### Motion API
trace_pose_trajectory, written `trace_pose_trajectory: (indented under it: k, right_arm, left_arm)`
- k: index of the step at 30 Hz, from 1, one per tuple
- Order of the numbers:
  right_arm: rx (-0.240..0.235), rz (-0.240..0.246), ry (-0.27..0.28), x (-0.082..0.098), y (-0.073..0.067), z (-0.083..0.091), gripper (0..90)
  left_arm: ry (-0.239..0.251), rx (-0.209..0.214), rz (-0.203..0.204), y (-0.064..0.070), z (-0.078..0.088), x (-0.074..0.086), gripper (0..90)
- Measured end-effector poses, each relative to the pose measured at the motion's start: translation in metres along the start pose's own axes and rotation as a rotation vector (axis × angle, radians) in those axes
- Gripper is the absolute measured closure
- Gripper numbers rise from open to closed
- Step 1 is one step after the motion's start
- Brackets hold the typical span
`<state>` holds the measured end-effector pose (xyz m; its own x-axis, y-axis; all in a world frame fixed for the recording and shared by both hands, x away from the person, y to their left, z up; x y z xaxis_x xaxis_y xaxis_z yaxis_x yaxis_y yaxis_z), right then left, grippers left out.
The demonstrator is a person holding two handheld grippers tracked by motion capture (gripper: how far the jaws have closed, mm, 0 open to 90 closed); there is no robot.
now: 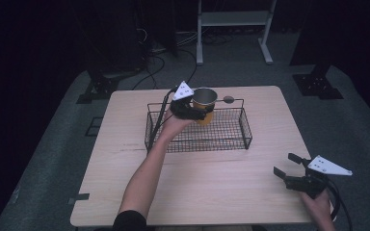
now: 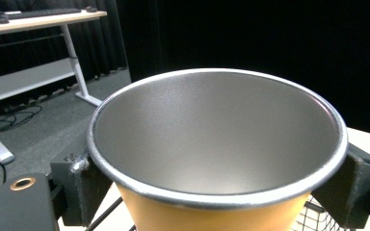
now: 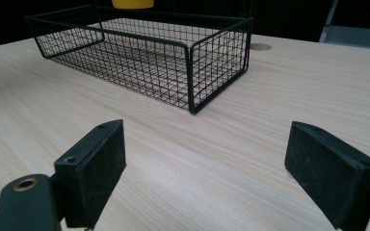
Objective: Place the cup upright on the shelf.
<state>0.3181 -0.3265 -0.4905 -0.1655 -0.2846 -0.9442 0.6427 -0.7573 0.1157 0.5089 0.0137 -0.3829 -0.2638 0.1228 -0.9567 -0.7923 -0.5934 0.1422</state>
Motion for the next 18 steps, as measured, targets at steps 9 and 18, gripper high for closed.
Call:
trace_pose_trajectory:
  k: [9,18]
  right_arm:
    - [-0.002,0.001,0.003,0.0,0.0,0.0,13.3]
    - [-0.002,-0.001,0.007,0.0,0.0,0.0,13.4]
  left_arm:
    - [-0.055,0.031,-0.001,-0.006,-0.011,0.013,12.6]
    - [-0.122,0.053,0.005,-0.013,-0.021,0.029,12.5]
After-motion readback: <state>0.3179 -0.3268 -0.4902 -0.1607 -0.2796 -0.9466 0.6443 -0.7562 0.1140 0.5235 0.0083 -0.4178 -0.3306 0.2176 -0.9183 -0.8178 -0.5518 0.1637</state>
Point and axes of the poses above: each handheld gripper's, and its own axes: z roughly backward along the jaws, x roughly out of its underside, y roughly to its right, the point moved 5 cm from there along -z, roughly forward along the jaws, and after that the axes turned 11 degrees about z, right-handed, at the moved point
